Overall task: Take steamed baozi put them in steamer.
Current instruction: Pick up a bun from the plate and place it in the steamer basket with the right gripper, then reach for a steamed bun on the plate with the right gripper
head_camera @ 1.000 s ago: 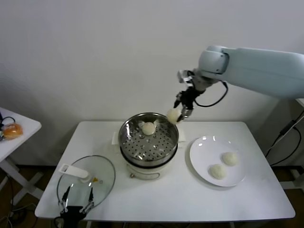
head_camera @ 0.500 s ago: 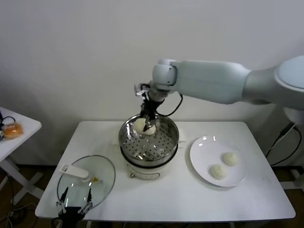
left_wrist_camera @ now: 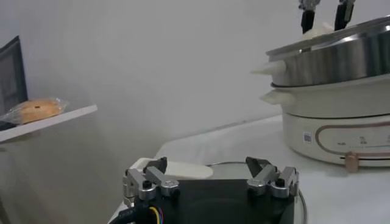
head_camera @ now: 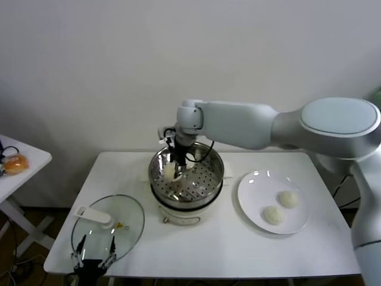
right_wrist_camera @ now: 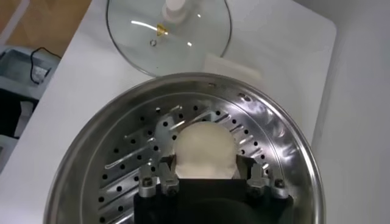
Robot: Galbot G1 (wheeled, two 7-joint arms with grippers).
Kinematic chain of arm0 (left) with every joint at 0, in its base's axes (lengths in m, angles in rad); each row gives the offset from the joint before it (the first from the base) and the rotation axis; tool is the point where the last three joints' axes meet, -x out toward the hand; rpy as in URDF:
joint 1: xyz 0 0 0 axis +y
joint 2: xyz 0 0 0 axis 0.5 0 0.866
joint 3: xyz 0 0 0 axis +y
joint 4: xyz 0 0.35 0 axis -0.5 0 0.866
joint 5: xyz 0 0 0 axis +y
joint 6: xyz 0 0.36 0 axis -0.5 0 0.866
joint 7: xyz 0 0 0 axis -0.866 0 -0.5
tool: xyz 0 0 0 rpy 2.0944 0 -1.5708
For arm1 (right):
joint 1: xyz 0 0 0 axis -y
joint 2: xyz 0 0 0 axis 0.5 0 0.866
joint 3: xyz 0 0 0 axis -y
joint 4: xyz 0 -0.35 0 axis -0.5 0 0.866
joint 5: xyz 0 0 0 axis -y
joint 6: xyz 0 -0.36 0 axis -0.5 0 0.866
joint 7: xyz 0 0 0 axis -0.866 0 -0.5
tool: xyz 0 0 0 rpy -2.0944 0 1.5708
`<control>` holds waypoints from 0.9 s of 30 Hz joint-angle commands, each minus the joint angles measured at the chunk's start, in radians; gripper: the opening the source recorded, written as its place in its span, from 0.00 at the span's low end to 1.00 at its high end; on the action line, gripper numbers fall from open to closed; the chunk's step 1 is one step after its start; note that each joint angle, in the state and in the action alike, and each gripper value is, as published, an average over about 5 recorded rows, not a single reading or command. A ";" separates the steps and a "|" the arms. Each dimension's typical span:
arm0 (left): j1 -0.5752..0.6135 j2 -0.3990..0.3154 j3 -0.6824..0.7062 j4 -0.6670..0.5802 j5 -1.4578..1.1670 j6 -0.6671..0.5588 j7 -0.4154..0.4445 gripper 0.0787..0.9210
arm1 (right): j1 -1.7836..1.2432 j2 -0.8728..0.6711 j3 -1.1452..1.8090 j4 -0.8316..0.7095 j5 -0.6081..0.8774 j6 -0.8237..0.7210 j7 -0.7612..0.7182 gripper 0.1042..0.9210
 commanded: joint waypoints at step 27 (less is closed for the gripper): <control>0.006 0.003 0.004 -0.007 0.011 -0.003 -0.002 0.88 | 0.291 -0.286 -0.143 0.190 0.163 0.146 -0.175 0.88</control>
